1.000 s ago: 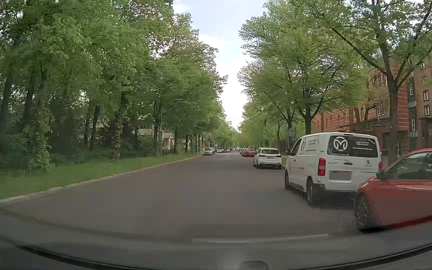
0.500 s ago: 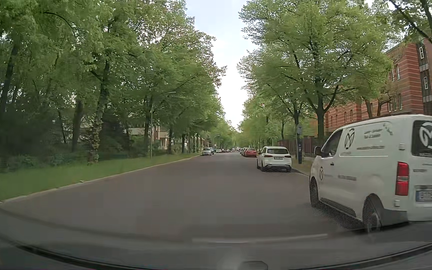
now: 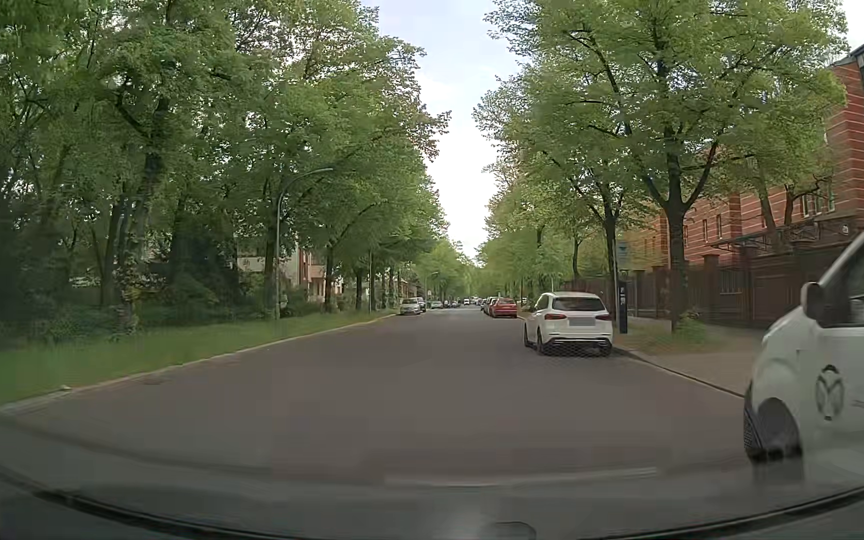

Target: Follow the waypoints while adhering to traffic rules and regulations

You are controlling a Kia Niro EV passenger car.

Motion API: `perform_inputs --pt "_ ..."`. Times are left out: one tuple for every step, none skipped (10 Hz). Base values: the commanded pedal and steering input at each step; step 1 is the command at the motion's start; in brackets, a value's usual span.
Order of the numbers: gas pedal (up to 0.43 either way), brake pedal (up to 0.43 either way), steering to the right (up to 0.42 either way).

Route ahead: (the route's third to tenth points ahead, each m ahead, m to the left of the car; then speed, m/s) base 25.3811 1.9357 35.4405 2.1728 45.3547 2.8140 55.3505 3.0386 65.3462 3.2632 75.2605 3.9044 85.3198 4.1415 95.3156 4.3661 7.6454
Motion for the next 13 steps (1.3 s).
perform_inputs --pt "0.358 0.018 0.0" --pt "0.358 0.018 0.001" --pt "0.358 0.018 0.001" --pt "0.358 0.018 0.001" --pt "0.37 0.018 0.001" --pt "0.37 0.018 0.001" --pt "0.37 0.018 0.001" --pt "0.37 0.018 0.001" --pt "0.37 0.018 0.001" --pt "0.37 0.018 0.001" --pt "0.37 0.018 0.001" --pt "0.37 0.018 0.001" --pt "0.37 0.018 0.0"
